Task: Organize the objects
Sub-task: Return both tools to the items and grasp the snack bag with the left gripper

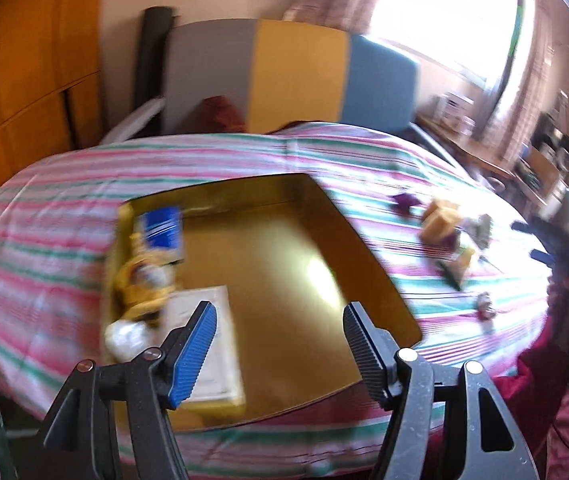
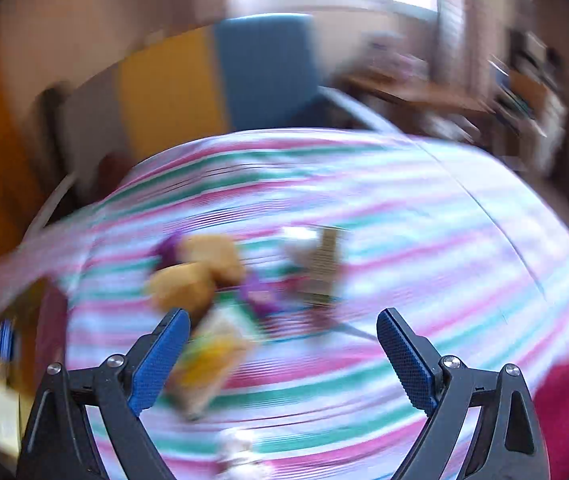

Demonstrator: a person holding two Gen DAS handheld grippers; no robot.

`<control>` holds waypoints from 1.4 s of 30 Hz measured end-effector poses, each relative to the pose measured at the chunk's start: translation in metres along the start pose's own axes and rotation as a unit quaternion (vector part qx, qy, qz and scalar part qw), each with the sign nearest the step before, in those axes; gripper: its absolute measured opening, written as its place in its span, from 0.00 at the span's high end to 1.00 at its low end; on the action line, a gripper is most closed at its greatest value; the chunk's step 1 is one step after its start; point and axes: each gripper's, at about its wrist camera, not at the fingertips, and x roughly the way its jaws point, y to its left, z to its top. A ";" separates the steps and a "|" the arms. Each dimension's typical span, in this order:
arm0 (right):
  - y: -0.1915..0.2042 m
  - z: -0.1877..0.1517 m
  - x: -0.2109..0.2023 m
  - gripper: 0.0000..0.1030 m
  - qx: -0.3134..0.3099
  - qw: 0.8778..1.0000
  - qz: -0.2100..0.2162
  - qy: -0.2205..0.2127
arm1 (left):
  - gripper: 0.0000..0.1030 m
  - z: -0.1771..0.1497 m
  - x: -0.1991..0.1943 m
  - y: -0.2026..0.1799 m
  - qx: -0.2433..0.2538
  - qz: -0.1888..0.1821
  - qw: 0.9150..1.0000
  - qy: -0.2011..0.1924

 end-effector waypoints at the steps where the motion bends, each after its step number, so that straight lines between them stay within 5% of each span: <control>1: -0.021 0.003 0.003 0.08 0.059 0.998 0.014 0.008 | 0.35 0.003 0.003 -0.011 0.011 -0.009 1.000 0.002; 4: -0.042 0.006 0.002 0.08 0.115 0.993 0.028 -0.002 | 0.35 0.014 0.017 -0.049 0.042 -0.038 0.998 0.010; 18: -0.044 -0.001 0.006 0.07 0.139 0.988 0.065 0.015 | 0.35 0.029 0.103 -0.205 0.197 -0.131 0.968 0.077; 28: -0.049 -0.001 0.009 0.05 0.165 0.981 0.103 0.023 | 0.35 0.035 0.167 -0.260 0.249 -0.132 0.953 0.111; 36: -0.050 0.000 0.013 0.04 0.171 0.977 0.122 0.032 | 0.36 0.035 0.216 -0.296 0.304 -0.098 0.940 0.120; 38: -0.051 0.000 0.014 0.04 0.172 0.977 0.123 0.033 | 0.63 0.035 0.220 -0.295 0.296 -0.107 0.941 0.122; 42: -0.052 0.000 0.014 0.04 0.173 0.977 0.123 0.033 | 0.63 0.031 0.207 -0.272 0.252 -0.126 0.951 0.126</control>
